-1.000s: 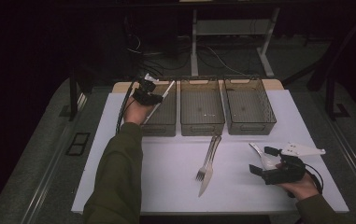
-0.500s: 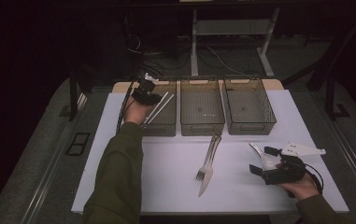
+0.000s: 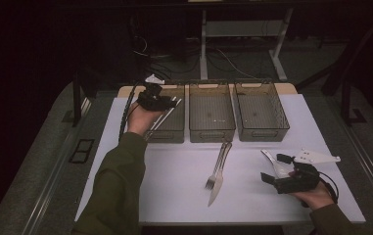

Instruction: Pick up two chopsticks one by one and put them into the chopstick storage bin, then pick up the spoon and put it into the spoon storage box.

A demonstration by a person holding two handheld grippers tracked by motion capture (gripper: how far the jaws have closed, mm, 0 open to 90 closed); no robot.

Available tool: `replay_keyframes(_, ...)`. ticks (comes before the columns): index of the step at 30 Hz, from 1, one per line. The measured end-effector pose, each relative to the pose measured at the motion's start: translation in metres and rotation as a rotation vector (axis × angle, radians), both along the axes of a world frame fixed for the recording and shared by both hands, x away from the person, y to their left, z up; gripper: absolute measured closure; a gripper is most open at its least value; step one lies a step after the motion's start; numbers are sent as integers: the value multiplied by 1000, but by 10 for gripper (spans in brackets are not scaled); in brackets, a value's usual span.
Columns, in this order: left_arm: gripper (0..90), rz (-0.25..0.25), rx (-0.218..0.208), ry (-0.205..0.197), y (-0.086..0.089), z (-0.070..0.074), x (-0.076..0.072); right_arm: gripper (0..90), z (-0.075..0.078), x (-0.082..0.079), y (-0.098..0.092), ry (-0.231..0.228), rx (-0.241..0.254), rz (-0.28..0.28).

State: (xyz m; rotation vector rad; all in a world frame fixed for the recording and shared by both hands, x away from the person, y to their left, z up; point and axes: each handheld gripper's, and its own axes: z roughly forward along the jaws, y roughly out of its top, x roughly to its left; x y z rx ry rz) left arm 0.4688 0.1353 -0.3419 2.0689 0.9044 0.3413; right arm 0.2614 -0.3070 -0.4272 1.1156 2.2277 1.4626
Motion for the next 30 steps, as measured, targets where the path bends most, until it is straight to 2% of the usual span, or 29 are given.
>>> replay_keyframes(3, 548, -12, -29, 3, 0, 5, -13, 6, 0, 0, 1, 2, 1, -1)
replay_keyframes(6, 489, -50, -31, -7, 1, 7, -26, 7, -1, 0, 0, 2, -2, 0)
replay_keyframes(13, 423, -112, -66, -19, 5, 1, -65, 7, 0, -1, 0, -2, 4, -5)
replay_keyframes(16, 396, -131, -67, -35, 6, -5, -83, 7, -1, -2, 0, 1, -13, 6)
replay_keyframes(20, 358, -145, -76, -44, 10, -14, -104, 7, -1, -2, 1, 2, -7, 4)
replay_keyframes(30, 235, -156, -98, -64, 16, -38, -144, 7, -2, -1, 1, 9, -12, 9)
